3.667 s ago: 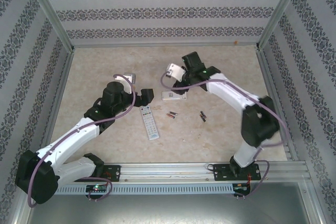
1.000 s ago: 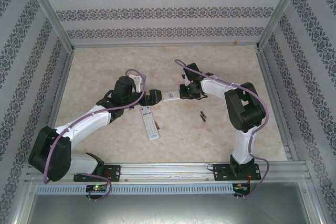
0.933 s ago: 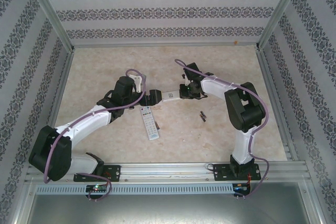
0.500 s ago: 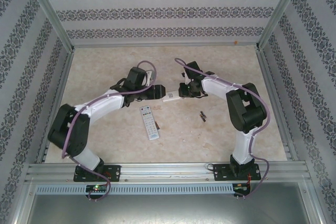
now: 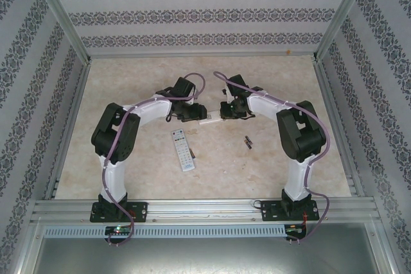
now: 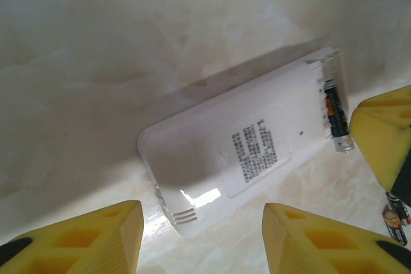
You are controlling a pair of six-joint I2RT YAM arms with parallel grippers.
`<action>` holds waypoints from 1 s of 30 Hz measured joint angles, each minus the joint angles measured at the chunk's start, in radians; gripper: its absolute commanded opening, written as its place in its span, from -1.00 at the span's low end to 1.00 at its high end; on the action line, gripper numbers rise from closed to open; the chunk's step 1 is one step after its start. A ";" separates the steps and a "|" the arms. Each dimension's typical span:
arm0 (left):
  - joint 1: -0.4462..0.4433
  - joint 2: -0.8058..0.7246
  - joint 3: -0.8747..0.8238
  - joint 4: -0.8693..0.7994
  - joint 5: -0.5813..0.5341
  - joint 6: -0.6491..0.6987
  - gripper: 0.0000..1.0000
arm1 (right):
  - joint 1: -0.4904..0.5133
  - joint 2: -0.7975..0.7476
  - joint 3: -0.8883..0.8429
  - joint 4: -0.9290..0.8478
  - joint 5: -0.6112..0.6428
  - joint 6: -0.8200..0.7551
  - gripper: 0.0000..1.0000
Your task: Load the batteries into the remote control
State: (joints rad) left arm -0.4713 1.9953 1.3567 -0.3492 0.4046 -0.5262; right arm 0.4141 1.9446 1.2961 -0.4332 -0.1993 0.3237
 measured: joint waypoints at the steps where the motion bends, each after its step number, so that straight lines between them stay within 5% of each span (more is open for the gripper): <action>1: 0.000 0.010 0.006 -0.004 0.006 0.001 -0.05 | 0.000 0.008 0.003 0.000 -0.003 -0.004 -0.66; 30: 0.003 0.086 0.086 -0.068 -0.013 0.042 -0.37 | -0.013 0.068 0.085 -0.057 -0.037 -0.060 -0.68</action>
State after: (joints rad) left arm -0.4683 2.0811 1.4425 -0.4171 0.3916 -0.4843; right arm 0.4015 2.0129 1.3815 -0.4900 -0.2367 0.2642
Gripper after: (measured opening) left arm 0.325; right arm 0.145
